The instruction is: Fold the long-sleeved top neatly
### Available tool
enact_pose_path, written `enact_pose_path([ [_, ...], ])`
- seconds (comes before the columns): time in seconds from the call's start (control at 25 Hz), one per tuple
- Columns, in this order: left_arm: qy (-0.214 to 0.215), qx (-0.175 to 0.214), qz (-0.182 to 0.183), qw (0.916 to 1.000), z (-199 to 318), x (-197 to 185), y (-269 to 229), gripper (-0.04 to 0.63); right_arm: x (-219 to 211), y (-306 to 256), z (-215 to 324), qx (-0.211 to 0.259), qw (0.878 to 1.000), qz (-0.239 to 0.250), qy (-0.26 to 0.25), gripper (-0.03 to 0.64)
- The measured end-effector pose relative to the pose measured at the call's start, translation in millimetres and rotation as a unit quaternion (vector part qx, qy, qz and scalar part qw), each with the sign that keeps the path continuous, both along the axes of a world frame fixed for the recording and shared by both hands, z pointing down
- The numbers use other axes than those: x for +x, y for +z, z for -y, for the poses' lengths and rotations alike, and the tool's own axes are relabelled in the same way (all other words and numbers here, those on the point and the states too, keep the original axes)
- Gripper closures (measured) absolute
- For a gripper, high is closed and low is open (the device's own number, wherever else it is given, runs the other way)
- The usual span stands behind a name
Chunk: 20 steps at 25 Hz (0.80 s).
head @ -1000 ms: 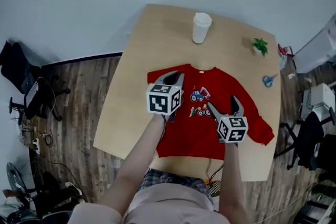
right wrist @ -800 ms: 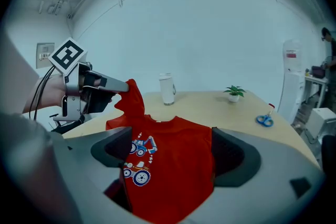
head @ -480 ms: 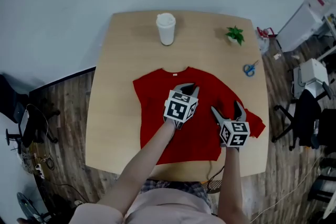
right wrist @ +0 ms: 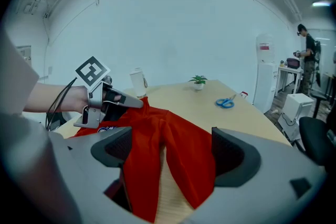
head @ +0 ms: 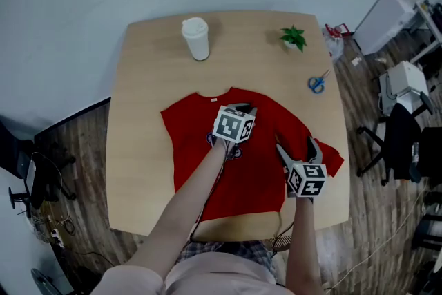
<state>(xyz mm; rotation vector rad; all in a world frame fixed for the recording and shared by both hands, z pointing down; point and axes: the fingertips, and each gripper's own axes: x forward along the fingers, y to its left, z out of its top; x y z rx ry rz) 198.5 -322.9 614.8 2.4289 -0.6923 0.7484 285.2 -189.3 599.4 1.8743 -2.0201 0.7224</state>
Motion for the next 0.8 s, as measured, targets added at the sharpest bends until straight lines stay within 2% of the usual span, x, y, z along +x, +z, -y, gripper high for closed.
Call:
enact_pose_path([
  [0.12,0.012,-0.025,-0.021,0.9994,0,13,7,0.548,8,0,-5,-0.001,1.0,-0.001,0.008,0.16],
  [0.32,0.056,-0.048,-0.056,0.9957,-13,32,3,0.395,15,-2,-9,0.001,1.0,0.0,0.019,0.16],
  [0.48,0.095,-0.077,-0.095,0.9879,-34,43,-1,0.29,18,-2,-10,0.004,1.0,0.002,0.025,0.16],
  [0.68,0.109,-0.071,-0.105,0.9859,-41,54,-5,0.272,26,-5,-19,0.006,0.999,-0.002,0.036,0.16],
  [0.8,0.114,-0.061,-0.097,0.9868,-42,61,-6,0.266,35,-7,-26,0.007,0.999,-0.003,0.049,0.16],
])
